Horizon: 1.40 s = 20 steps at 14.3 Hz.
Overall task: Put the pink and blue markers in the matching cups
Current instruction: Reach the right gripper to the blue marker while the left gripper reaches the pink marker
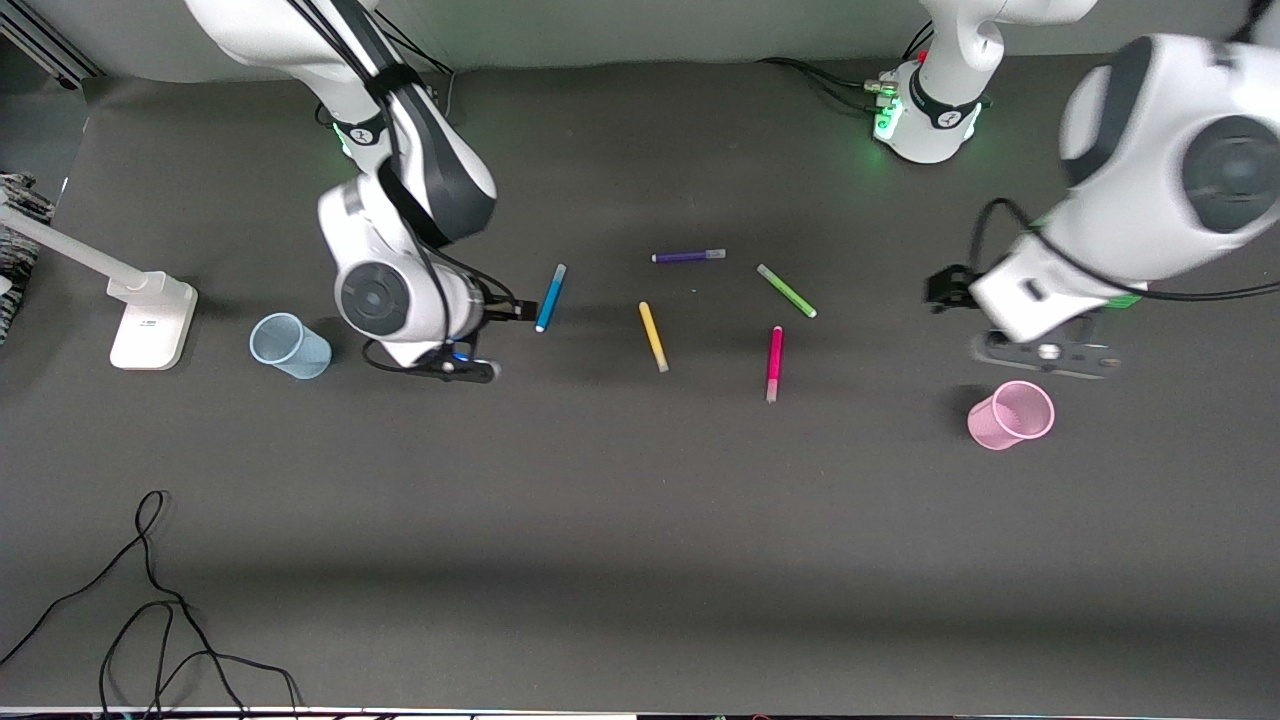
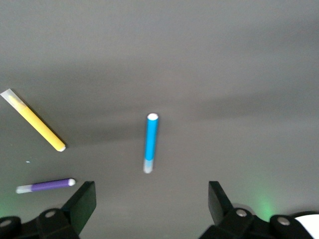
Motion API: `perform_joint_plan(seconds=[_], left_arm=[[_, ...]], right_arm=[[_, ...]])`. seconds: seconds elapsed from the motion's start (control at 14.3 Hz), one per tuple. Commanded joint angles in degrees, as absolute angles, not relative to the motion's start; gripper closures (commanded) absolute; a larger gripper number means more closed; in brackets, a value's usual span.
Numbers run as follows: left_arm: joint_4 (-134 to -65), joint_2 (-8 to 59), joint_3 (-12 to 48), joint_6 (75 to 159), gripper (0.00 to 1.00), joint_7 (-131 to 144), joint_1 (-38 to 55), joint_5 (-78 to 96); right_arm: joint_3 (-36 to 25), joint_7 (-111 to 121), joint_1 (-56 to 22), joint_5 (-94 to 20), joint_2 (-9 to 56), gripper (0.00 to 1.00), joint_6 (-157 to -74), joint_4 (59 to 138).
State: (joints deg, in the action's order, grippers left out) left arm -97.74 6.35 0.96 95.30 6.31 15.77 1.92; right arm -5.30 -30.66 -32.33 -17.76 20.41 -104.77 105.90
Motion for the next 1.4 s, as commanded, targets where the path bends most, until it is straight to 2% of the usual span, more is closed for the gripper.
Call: perform_joint_plan(seconds=[0.0,0.28,0.42,0.7,1.05,1.12,1.26,1.33], left_arm=[[-103.5,5.7,0.3,101.9,0.0,11.3,20.6,2.6],[-108.7,8.5,0.3,112.0,0.0,17.1,27.3,3.0],[-110.3,11.2,0.2,116.5,0.0,18.0,29.2,3.0],[-118.0,12.4,0.3,127.6,0.0,18.2,30.5,3.1],[-118.7,19.6,0.3,134.0,0.01,18.1,30.9,3.1],[-118.7,21.2,0.3,135.3,0.01,18.1,31.0,3.0],[-118.7,23.5,0.3,136.3,0.01,17.8,31.0,3.0],[-118.6,24.7,0.3,137.2,0.01,17.8,31.0,3.0]], right_arm=[[-5.9,-32.0,-32.3,-21.7,26.1,0.0,-108.8,106.3],[-5.9,-32.0,-33.0,-25.0,31.2,0.0,-112.4,107.7],[-5.9,-32.0,-33.7,-25.1,31.6,0.0,-112.9,108.6],[-5.8,-32.0,-33.7,-26.1,32.3,0.0,-118.2,111.8],[-5.9,-31.9,-36.2,-29.7,33.3,0.01,-119.9,113.0],[-5.9,-31.9,-36.3,-29.7,33.3,0.06,-120.4,113.5],[-5.9,-31.8,-36.3,-29.7,33.2,0.38,-120.9,113.7],[-5.9,-31.8,-36.3,-29.7,33.2,0.49,-120.9,113.7]])
